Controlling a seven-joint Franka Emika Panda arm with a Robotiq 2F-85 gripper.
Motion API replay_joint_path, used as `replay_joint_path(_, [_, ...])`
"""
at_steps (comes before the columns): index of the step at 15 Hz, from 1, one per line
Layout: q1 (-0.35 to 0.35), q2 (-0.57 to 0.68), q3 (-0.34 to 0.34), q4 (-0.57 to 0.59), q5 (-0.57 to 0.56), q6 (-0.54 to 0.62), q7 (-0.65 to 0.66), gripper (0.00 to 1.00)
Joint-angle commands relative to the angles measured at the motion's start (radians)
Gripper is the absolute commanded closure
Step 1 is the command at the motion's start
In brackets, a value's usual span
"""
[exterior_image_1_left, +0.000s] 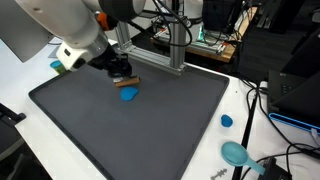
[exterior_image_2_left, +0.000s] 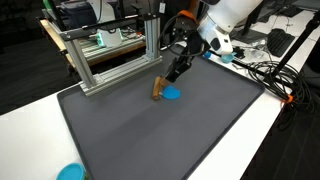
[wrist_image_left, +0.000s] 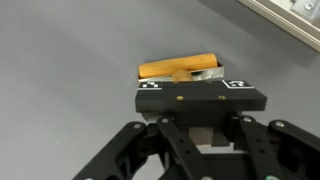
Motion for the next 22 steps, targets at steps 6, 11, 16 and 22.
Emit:
replay_joint_path(6, [-0.123, -0.446, 0.037, -0.374, 0.343, 0.136, 0.093, 0.78])
replay_joint_path(11, [-0.125, -0.627, -0.002, -0.609, 0.47, 0.335, 0.202, 0.78])
replay_joint_path(16, [-0.108, -0.566, -0.011, -0.538, 0.439, 0.307, 0.185, 0.53])
replay_joint_path(22, [-0.107, -0.673, -0.035, -0.676, 0.35, 0.324, 0.201, 0.78])
